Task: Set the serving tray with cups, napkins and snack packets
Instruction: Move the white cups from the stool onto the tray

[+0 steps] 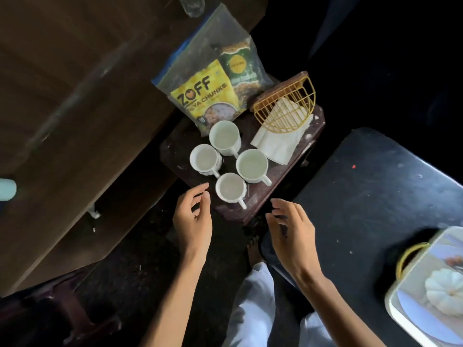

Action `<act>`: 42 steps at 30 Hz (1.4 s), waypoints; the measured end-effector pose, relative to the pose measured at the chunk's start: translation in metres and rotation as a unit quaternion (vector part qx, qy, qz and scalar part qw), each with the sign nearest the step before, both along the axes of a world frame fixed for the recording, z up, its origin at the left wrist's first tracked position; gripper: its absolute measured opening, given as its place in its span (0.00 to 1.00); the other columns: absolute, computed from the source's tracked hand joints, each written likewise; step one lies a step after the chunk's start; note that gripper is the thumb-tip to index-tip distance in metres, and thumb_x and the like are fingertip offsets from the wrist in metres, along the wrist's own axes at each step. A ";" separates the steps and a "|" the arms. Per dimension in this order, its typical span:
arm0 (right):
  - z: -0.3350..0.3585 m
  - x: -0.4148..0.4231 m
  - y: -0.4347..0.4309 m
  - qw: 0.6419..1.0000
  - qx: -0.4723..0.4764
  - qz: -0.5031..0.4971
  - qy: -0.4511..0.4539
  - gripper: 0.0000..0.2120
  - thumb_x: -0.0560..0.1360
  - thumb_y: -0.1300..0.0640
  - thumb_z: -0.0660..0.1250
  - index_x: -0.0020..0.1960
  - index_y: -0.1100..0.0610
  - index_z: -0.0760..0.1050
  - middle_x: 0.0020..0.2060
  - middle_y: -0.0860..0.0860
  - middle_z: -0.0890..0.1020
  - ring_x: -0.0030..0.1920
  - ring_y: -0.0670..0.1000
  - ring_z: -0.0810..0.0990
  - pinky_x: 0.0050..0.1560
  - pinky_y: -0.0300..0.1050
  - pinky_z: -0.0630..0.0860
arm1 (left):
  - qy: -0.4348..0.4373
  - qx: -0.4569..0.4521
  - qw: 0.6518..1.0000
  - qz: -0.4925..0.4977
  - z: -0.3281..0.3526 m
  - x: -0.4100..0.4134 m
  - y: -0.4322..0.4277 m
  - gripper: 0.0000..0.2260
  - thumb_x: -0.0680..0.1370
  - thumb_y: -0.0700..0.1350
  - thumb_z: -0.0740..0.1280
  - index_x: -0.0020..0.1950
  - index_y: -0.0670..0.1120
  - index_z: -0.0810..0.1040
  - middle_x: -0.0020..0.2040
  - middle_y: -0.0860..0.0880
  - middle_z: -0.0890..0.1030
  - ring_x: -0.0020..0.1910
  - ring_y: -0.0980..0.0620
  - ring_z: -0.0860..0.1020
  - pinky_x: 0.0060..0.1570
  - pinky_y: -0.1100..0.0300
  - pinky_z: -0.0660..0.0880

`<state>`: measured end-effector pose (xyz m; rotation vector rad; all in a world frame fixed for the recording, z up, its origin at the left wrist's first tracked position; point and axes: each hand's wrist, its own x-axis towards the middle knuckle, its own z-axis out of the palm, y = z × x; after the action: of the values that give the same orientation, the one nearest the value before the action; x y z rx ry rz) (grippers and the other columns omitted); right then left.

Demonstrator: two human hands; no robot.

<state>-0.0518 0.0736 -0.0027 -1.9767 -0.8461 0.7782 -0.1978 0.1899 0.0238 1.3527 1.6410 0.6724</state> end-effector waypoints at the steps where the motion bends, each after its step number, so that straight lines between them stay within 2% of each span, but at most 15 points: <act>1: -0.002 -0.006 0.008 1.000 0.001 0.009 0.003 0.12 0.78 0.60 0.68 0.62 0.55 0.77 0.53 0.43 0.77 0.50 0.41 0.81 0.53 0.34 0.79 | -0.010 -0.013 1.000 0.009 -0.004 -0.001 0.003 0.11 0.83 0.41 0.65 0.56 0.56 0.82 0.63 0.51 0.83 0.60 0.60 0.80 0.57 0.65 0.79; 2: -0.004 -0.011 0.015 1.000 0.002 0.016 0.005 0.12 0.78 0.60 0.68 0.61 0.54 0.77 0.52 0.41 0.76 0.50 0.40 0.80 0.53 0.34 0.79 | -0.019 -0.025 0.999 0.015 -0.007 -0.002 0.005 0.11 0.83 0.41 0.65 0.56 0.57 0.82 0.63 0.50 0.83 0.61 0.56 0.81 0.60 0.57 0.80; 4: -0.008 -0.019 0.025 1.000 -0.003 0.025 0.000 0.13 0.78 0.60 0.69 0.62 0.54 0.76 0.53 0.44 0.77 0.50 0.41 0.80 0.53 0.36 0.79 | -0.030 -0.040 0.999 0.016 -0.013 -0.002 0.008 0.12 0.83 0.40 0.65 0.56 0.57 0.81 0.62 0.50 0.83 0.62 0.53 0.81 0.62 0.50 0.80; 7: -0.014 -0.027 0.035 0.999 -0.003 0.035 -0.013 0.15 0.76 0.60 0.72 0.62 0.55 0.76 0.54 0.48 0.78 0.52 0.45 0.80 0.51 0.38 0.81 | -0.039 -0.060 0.997 0.012 -0.021 0.000 0.010 0.10 0.84 0.41 0.65 0.57 0.55 0.82 0.60 0.52 0.85 0.61 0.55 0.82 0.63 0.49 0.80; 12: -0.018 -0.034 0.042 0.999 0.001 0.046 -0.015 0.13 0.75 0.61 0.73 0.58 0.55 0.76 0.51 0.42 0.76 0.51 0.49 0.82 0.49 0.45 0.82 | -0.046 -0.085 0.995 0.007 -0.030 0.005 0.011 0.08 0.83 0.41 0.66 0.58 0.50 0.82 0.55 0.49 0.86 0.59 0.50 0.83 0.62 0.45 0.80; 15: -0.021 -0.036 0.043 0.999 -0.001 0.041 -0.019 0.08 0.76 0.60 0.71 0.54 0.55 0.77 0.49 0.45 0.80 0.46 0.49 0.82 0.45 0.50 0.82 | -0.054 -0.089 0.994 0.011 -0.031 0.007 0.009 0.08 0.83 0.41 0.65 0.60 0.47 0.82 0.53 0.50 0.85 0.57 0.51 0.84 0.60 0.47 0.81; 20: -0.024 -0.034 0.037 0.999 0.007 0.044 -0.022 0.01 0.78 0.60 0.69 0.49 0.56 0.78 0.43 0.48 0.82 0.43 0.49 0.82 0.44 0.52 0.81 | -0.084 -0.095 0.991 0.031 -0.027 0.012 0.005 0.08 0.84 0.39 0.65 0.61 0.43 0.81 0.54 0.51 0.85 0.50 0.63 0.85 0.54 0.59 0.83; 23: -0.021 -0.032 0.030 0.999 0.019 0.035 -0.018 0.02 0.77 0.61 0.70 0.48 0.56 0.78 0.42 0.46 0.82 0.43 0.46 0.82 0.43 0.48 0.81 | -0.100 -0.102 0.989 0.045 -0.021 0.014 -0.003 0.07 0.83 0.39 0.65 0.59 0.44 0.81 0.55 0.49 0.85 0.51 0.63 0.85 0.53 0.59 0.82; 28: -0.005 -0.016 -0.002 0.998 0.056 0.011 0.004 0.05 0.77 0.62 0.71 0.50 0.53 0.79 0.46 0.42 0.84 0.47 0.41 0.83 0.47 0.41 0.81 | -0.122 -0.104 0.987 0.032 -0.008 0.021 -0.029 0.07 0.83 0.40 0.66 0.59 0.43 0.81 0.52 0.55 0.85 0.52 0.62 0.85 0.51 0.58 0.83; 32: 0.007 0.008 -0.048 0.998 0.055 -0.021 -0.003 0.02 0.77 0.60 0.70 0.50 0.54 0.80 0.47 0.42 0.84 0.48 0.42 0.84 0.48 0.38 0.81 | -0.146 -0.129 0.980 -0.023 0.001 0.040 -0.058 0.07 0.84 0.40 0.64 0.57 0.44 0.82 0.49 0.59 0.87 0.52 0.62 0.84 0.47 0.62 0.84; 34: 0.013 0.024 -0.079 0.998 0.054 -0.039 -0.009 0.03 0.78 0.57 0.68 0.50 0.55 0.80 0.47 0.42 0.84 0.49 0.40 0.83 0.49 0.34 0.80 | -0.148 -0.147 0.976 -0.064 0.003 0.057 -0.081 0.09 0.84 0.40 0.63 0.57 0.44 0.83 0.52 0.55 0.87 0.54 0.59 0.84 0.47 0.61 0.83; 38: 0.015 0.057 -0.146 0.996 0.006 -0.087 -0.013 0.03 0.76 0.61 0.71 0.50 0.56 0.81 0.48 0.39 0.84 0.51 0.36 0.82 0.49 0.30 0.77 | -0.157 -0.184 0.961 -0.132 0.000 0.096 -0.135 0.10 0.84 0.39 0.64 0.56 0.47 0.85 0.55 0.52 0.87 0.57 0.56 0.84 0.48 0.60 0.83; 42: 0.014 0.084 -0.213 0.988 -0.044 -0.142 -0.042 0.07 0.76 0.60 0.72 0.52 0.50 0.81 0.47 0.40 0.85 0.48 0.41 0.84 0.47 0.40 0.81 | -0.156 -0.211 0.948 -0.182 -0.010 0.138 -0.192 0.11 0.83 0.40 0.66 0.53 0.53 0.86 0.60 0.46 0.85 0.57 0.56 0.85 0.50 0.59 0.83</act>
<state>0.0319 -0.1391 0.0109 -2.1623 -0.5671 0.5777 -0.0596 -0.0020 0.0143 1.1233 1.1553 0.2728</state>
